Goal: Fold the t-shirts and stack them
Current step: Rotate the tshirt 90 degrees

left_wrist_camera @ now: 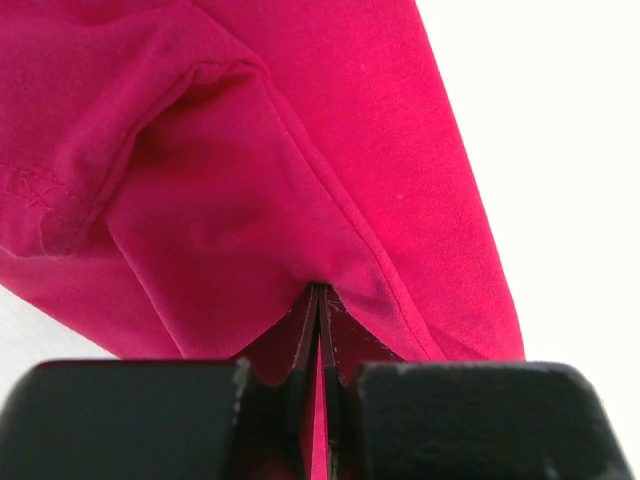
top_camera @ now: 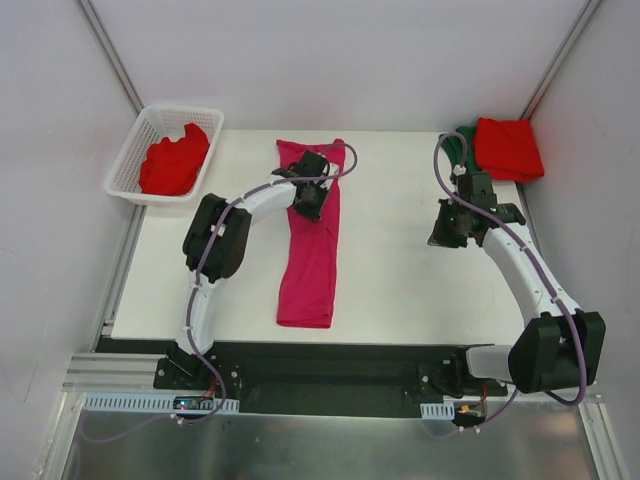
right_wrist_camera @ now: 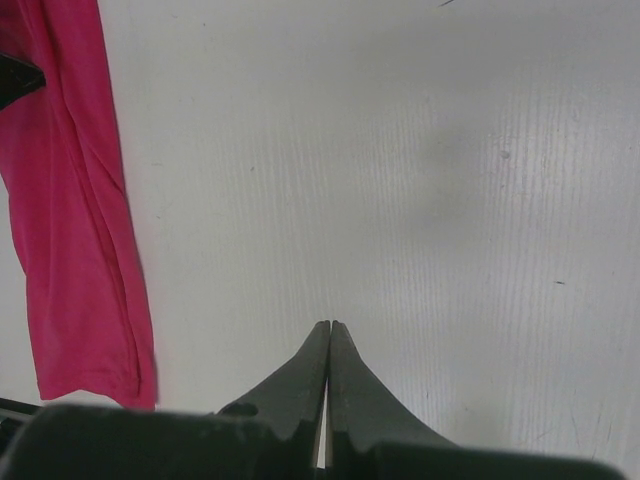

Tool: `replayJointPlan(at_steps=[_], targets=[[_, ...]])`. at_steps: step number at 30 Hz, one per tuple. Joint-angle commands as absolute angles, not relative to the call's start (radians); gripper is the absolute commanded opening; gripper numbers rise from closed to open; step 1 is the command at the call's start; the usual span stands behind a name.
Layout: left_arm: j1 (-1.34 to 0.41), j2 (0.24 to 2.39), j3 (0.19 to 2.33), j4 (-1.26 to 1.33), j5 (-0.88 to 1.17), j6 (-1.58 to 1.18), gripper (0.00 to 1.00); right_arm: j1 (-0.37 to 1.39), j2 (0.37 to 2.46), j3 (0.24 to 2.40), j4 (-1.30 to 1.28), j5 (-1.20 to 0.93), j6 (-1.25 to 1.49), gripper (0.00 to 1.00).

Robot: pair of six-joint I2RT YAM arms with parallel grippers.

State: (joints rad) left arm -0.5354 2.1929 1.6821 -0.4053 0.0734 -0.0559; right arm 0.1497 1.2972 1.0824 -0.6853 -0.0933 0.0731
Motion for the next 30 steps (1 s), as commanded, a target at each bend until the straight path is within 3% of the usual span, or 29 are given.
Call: replayJointPlan(at_steps=[1, 8, 16, 18, 20, 21, 28, 30], targets=[[-0.506, 2.235, 1.724, -0.436, 0.090, -0.022, 0.00, 0.155, 1.298, 1.098, -0.686, -0.095, 0.060, 0.01], [-0.522, 2.005, 1.568, -0.417, 0.158, -0.047, 0.00, 0.156, 1.295, 1.091, -0.683, -0.106, 0.063, 0.01], [-0.551, 1.533, 1.326, -0.405, 0.195, -0.136, 0.00, 0.192, 1.293, 1.071, -0.676, -0.110, 0.069, 0.01], [-0.551, 1.427, 1.273, -0.405, 0.193, -0.176, 0.06, 0.224, 1.292, 1.055, -0.673, -0.112, 0.078, 0.01], [-0.549, 1.347, 1.183, -0.403, 0.212, -0.224, 0.08, 0.264, 1.282, 1.014, -0.658, -0.138, 0.098, 0.05], [-0.551, 1.326, 1.149, -0.402, 0.219, -0.241, 0.08, 0.282, 1.278, 0.999, -0.649, -0.147, 0.109, 0.12], [-0.551, 1.138, 0.840, -0.321, 0.273, -0.429, 0.32, 0.483, 1.243, 0.865, -0.566, -0.138, 0.227, 0.29], [-0.549, 1.074, 0.805, -0.313, 0.256, -0.446, 0.55, 0.508, 1.232, 0.835, -0.552, -0.120, 0.261, 0.37]])
